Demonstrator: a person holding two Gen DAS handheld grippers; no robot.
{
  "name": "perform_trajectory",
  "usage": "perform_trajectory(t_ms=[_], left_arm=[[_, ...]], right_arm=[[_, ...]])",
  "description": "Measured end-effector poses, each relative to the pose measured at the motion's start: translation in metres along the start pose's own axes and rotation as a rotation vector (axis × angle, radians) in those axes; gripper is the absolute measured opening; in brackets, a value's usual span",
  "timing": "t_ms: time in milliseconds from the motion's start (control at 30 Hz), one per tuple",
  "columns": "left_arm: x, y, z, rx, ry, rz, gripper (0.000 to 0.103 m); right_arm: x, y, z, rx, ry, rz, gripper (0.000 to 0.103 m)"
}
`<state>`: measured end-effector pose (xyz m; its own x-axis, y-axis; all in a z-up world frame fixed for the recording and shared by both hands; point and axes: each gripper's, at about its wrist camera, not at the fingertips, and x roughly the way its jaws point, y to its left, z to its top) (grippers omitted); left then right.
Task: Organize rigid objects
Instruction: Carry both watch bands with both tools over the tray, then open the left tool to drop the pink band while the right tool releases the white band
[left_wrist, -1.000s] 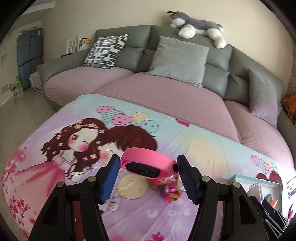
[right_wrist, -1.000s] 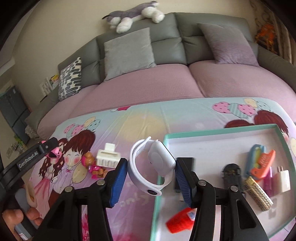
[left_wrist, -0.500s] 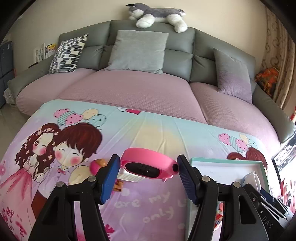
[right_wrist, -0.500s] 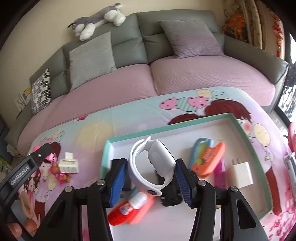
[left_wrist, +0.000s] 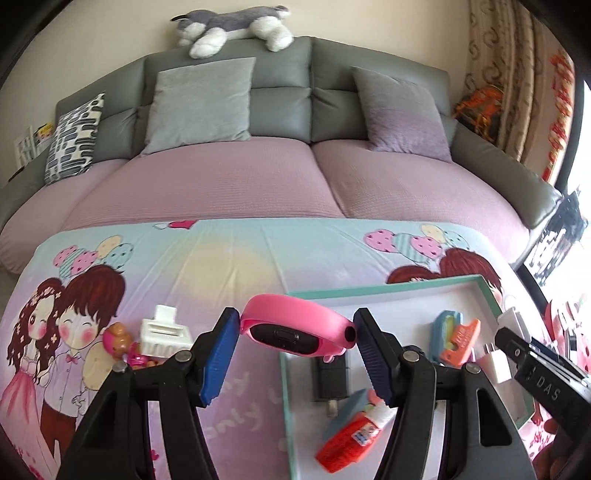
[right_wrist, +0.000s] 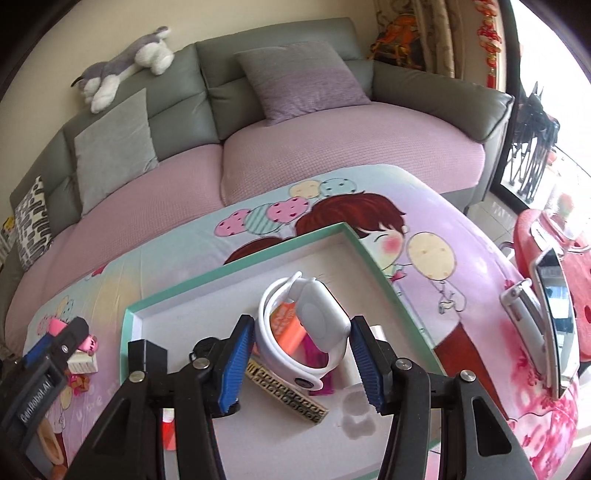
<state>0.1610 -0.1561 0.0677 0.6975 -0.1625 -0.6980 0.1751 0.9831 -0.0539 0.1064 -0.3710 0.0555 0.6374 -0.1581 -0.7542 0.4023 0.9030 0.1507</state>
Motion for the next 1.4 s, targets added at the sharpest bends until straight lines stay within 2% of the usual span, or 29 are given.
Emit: perform_trajectory(t_ms=[167, 567, 833, 1400], left_arm=[[0.005, -0.021, -0.002, 0.046, 0.016, -0.022, 0.065], [0.023, -0.047, -0.011, 0.117, 0.067, -0.02, 0.066], [0.034, -0.054, -0.017, 0.137, 0.103, -0.018, 0.066], [0.035, -0.059, -0.018, 0.157, 0.111, -0.018, 0.066]], right_arm=[[0.0, -0.01, 0.002, 0.021, 0.0, -0.014, 0.056], [0.019, -0.021, -0.003, 0.044, 0.05, -0.026, 0.056], [0.029, -0.025, -0.005, 0.054, 0.082, -0.036, 0.056], [0.032, -0.021, -0.006, 0.042, 0.091, -0.053, 0.057]])
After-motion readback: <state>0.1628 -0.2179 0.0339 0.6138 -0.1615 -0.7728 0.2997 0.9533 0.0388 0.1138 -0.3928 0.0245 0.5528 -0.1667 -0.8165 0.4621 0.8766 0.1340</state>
